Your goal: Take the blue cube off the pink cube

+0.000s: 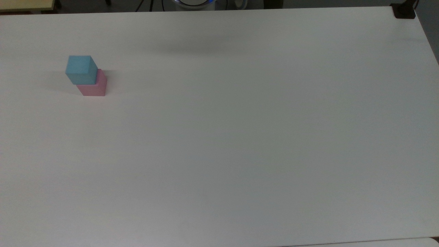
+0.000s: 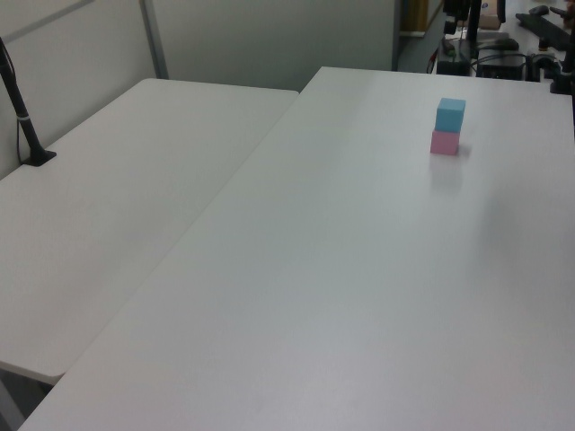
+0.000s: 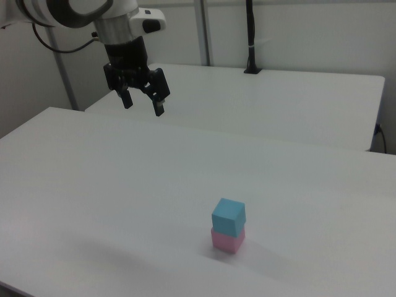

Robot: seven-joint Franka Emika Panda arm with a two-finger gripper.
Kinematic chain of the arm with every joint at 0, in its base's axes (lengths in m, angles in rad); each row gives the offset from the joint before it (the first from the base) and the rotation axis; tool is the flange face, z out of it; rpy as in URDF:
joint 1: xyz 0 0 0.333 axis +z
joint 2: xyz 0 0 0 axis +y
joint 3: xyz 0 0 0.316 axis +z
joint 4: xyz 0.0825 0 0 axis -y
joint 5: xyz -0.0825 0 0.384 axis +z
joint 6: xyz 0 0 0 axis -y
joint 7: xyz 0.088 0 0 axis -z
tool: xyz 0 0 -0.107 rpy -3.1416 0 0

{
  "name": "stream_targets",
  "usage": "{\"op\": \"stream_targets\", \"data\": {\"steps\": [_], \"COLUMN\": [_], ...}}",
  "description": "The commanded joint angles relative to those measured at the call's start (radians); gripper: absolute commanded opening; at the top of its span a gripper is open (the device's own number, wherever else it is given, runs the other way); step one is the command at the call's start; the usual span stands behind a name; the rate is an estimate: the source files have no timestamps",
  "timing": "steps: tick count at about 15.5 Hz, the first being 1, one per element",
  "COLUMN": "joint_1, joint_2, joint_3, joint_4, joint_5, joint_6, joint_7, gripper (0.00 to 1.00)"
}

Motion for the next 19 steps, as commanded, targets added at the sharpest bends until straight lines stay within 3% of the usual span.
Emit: {"op": "stream_targets", "data": {"steps": [1,3,6,8,12,15,19], "joint_1": [-0.020,-0.083,-0.172,-0.233,-0.259,-0.258,-0.250], "joint_2": [-0.019,-0.022,-0.010,0.018,0.059,0.110,0.184], "joint_3": [-0.019,-0.019,-0.030,-0.030,-0.030,-0.030,-0.022], "joint_4": [-0.009,-0.003,-0.009,-0.009,-0.115,-0.207,-0.233], "joint_5": [0.004,-0.005,-0.007,-0.003,0.001,0.006,0.006], "joint_6": [-0.043,-0.052,-0.042,-0.029,0.098,0.266,0.376], "joint_7": [-0.023,-0.104,-0.419,-0.554,-0.549,-0.441,-0.373], "gripper": [1.00,1.00,1.00,1.00,1.00,1.00,1.00]}}
